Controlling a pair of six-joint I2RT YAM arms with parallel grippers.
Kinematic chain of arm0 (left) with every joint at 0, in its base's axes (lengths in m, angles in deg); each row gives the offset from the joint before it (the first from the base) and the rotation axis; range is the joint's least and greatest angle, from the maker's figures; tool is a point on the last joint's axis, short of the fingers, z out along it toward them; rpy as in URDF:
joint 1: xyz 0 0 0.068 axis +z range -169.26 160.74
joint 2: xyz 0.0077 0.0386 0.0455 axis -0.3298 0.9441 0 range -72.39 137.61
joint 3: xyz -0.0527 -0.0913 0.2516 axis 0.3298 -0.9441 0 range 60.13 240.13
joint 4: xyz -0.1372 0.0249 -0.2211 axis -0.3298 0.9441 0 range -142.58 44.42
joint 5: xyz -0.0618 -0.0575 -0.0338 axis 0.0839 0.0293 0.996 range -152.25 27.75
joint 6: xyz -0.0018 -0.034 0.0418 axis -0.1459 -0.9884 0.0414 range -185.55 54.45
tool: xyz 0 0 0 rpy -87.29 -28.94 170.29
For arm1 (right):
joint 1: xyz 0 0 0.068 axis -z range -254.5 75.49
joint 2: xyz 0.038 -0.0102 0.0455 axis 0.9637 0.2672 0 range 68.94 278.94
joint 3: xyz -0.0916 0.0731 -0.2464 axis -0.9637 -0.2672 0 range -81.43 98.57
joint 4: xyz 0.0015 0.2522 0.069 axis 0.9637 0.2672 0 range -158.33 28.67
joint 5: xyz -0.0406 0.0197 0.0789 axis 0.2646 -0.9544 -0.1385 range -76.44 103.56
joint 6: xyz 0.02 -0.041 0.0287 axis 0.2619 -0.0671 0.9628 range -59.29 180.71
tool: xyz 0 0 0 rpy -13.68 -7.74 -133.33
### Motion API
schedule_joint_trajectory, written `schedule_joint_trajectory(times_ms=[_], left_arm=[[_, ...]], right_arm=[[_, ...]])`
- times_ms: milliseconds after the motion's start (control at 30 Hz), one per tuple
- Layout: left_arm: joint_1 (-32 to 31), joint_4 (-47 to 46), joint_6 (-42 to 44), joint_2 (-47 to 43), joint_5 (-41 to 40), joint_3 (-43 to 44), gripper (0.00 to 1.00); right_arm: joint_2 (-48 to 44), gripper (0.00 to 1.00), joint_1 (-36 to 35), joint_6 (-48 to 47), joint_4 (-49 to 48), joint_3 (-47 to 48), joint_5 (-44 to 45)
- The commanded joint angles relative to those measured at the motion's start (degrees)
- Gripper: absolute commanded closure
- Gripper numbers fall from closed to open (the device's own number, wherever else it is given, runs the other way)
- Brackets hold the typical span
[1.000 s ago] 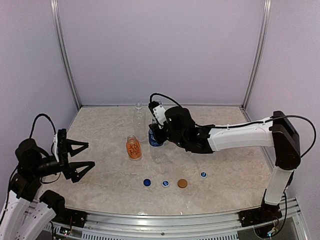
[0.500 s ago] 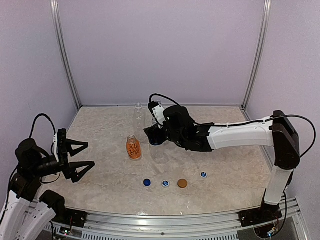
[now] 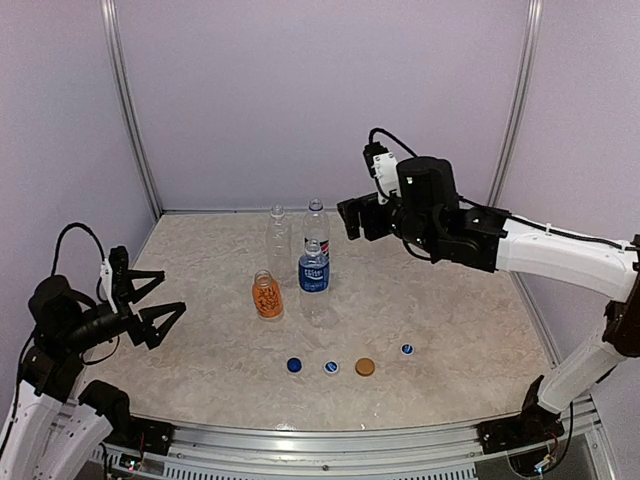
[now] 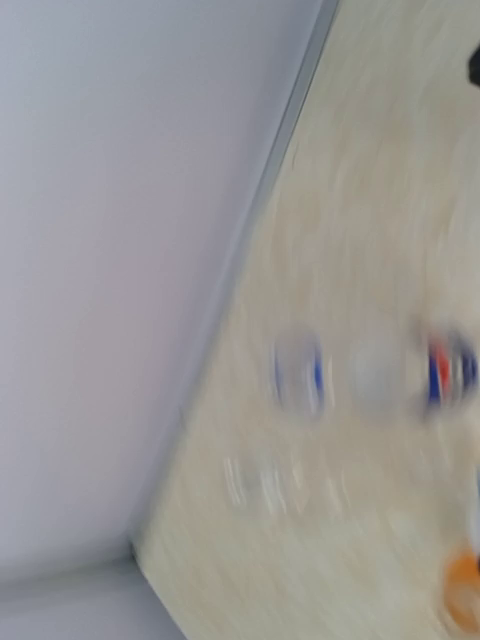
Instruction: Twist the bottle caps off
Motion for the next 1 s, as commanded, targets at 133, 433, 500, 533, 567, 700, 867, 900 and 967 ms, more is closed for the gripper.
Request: schedule_joint_trajectory(times_ms=[133,433,500,533,567,700,867,900,967], left_arm=[[3.0,-5.6,0.9,1.8,-19.5,-0.9,0.01],[8.5,-6.8,1.0,4.6,-24.9,-0.9,0.01],[9.3,-6.6,1.0,5.2,-24.3,-1.1,0.01],[9.6,-6.5,0.9,5.3,-23.8,-1.1,0.01],[9.8,-6.3,0.8,5.5,-23.3,-1.2,0.01],[11.4,-6.1,0.6,6.7,-22.8,-1.3,0.01],[15.1,-5.7,0.2,8.2,-22.7,-1.1,0.01],[15.5,-5.5,0.1,8.2,-22.2,-1.1,0.01],[16.2,-5.2,0.0,8.4,-21.3,-1.0,0.01]], right_arm=[[-19.8,0.01,20.6,15.4,13.2,-19.8,5.3],[-44.3,0.01,36.0,17.7,10.3,-42.6,1.5],[-50.4,0.01,36.2,16.9,8.6,-46.5,2.3],[-53.3,0.01,36.3,16.4,8.0,-48.5,3.0],[-56.0,0.01,36.3,16.1,7.5,-50.3,4.0],[-66.7,0.01,36.3,14.8,4.9,-58.1,6.9],[-77.5,0.01,36.4,16.2,5.3,-63.0,13.6],[-78.7,0.01,36.4,18.1,6.1,-63.5,15.7],[-81.0,0.01,36.4,20.5,6.6,-64.4,18.3]])
